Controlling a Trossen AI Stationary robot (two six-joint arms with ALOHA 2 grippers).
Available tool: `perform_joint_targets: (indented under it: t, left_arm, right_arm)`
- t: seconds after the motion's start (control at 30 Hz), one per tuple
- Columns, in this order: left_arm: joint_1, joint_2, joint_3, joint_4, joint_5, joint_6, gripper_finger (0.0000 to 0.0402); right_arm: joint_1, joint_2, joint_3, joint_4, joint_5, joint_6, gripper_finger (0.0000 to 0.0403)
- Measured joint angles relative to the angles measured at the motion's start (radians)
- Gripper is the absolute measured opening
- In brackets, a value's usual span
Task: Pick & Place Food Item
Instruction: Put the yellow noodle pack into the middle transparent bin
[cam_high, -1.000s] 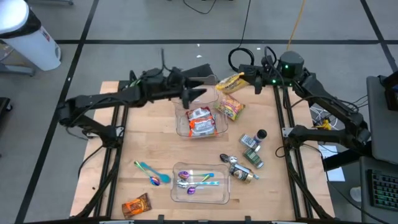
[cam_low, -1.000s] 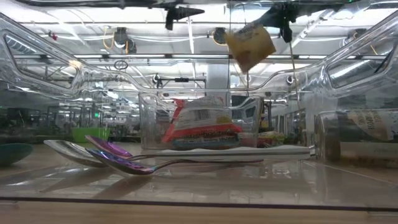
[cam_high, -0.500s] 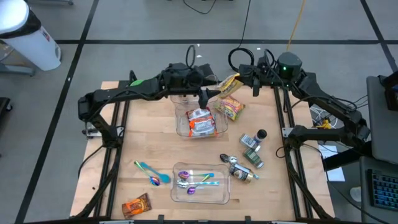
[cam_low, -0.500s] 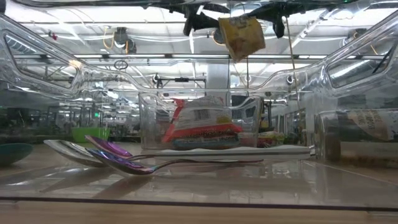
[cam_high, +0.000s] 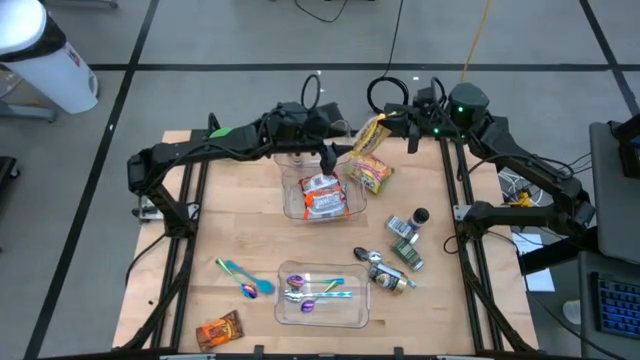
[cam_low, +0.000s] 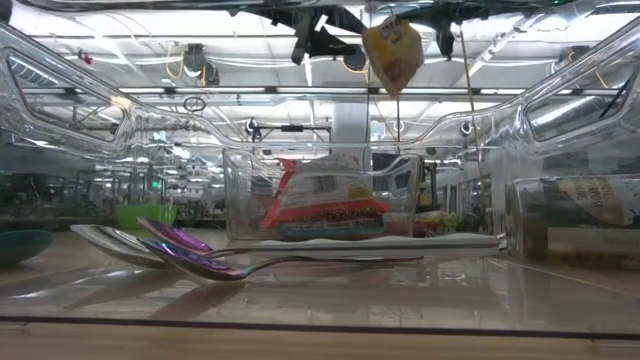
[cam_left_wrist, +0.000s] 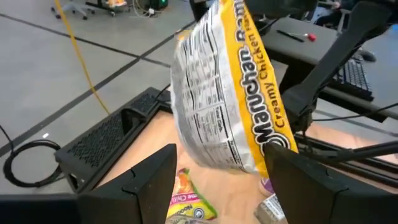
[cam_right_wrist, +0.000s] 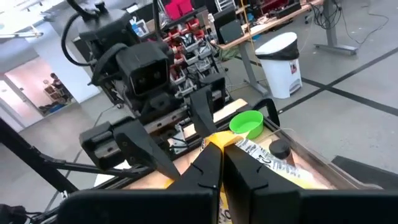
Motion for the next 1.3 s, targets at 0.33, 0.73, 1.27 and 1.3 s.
perform_joint_targets:
  t: [0.33, 0.73, 1.27, 1.3]
  left_arm:
    - [-0.003, 0.000, 0.000, 0.026, 0.036, -0.031, 0.0253]
    - [-0.007, 0.000, 0.000, 0.025, 0.069, -0.055, 0.0253]
    - [-0.008, 0.000, 0.000, 0.024, 0.089, -0.081, 0.0253]
    - [-0.008, 0.000, 0.000, 0.024, 0.090, -0.083, 0.0253]
  right_arm:
    - [0.000, 0.000, 0.000, 0.015, 0.000, 0.004, 0.0000]
    - [0.000, 0.006, 0.000, 0.048, 0.006, 0.009, 0.0000]
    - [0.031, 0.071, 0.000, 0.135, 0.009, 0.060, 0.0000]
    - [0.034, 0.076, 0.001, 0.136, 0.013, 0.060, 0.0000]
